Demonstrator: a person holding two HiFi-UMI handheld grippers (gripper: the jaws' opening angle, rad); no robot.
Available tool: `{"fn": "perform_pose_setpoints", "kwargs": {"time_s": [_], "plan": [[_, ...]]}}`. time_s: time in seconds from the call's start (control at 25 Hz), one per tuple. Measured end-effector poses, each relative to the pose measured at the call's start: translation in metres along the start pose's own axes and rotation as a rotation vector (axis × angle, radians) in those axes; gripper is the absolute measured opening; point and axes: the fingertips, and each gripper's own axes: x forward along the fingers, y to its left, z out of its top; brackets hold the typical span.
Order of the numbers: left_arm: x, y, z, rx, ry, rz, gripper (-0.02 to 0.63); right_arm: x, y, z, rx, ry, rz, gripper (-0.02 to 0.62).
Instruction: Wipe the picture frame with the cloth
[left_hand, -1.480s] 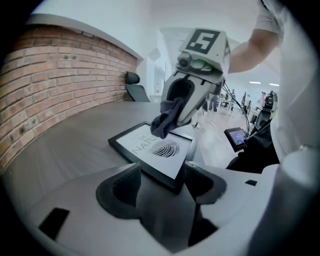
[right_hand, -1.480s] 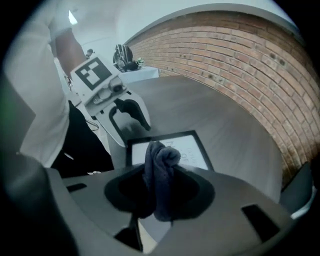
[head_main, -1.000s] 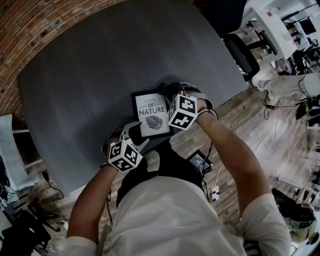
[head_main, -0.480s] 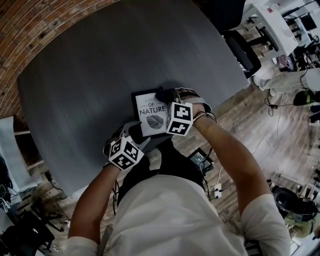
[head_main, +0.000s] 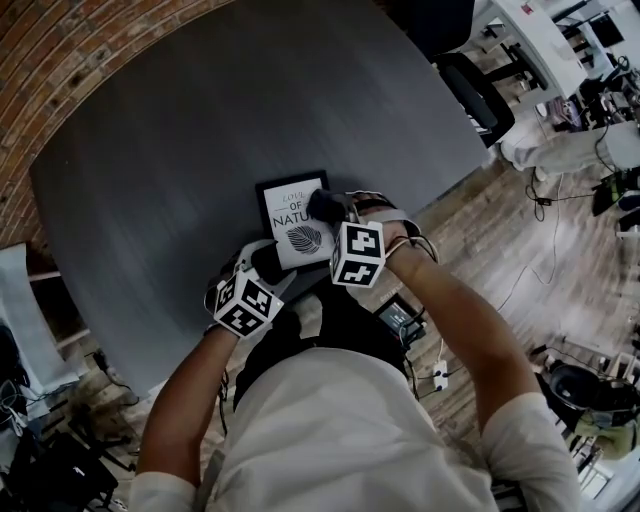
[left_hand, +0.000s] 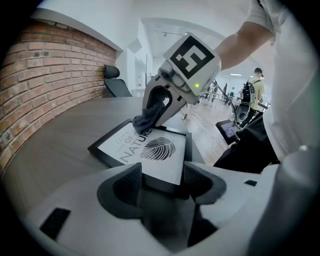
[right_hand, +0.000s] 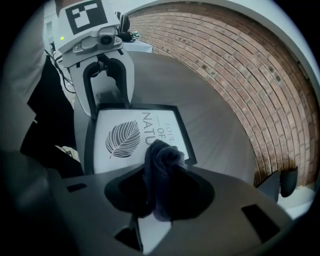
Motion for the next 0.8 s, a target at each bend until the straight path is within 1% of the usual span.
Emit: {"fn": "perform_pose_setpoints", "kwargs": {"time_s": [0.56, 0.8], "plan": [[-0.001, 0.002, 0.0, -0.017, -0.01, 0.013, 0.268, -0.023, 0.055, -0.006, 0.055, -0.03, 0.057, 0.13], [-0.001, 0.003, -0.001, -0.018, 0.002, 0.015, 0.267, -0.03, 0.07, -0.008, 0.072, -0.036, 0.059, 0.13]]}}
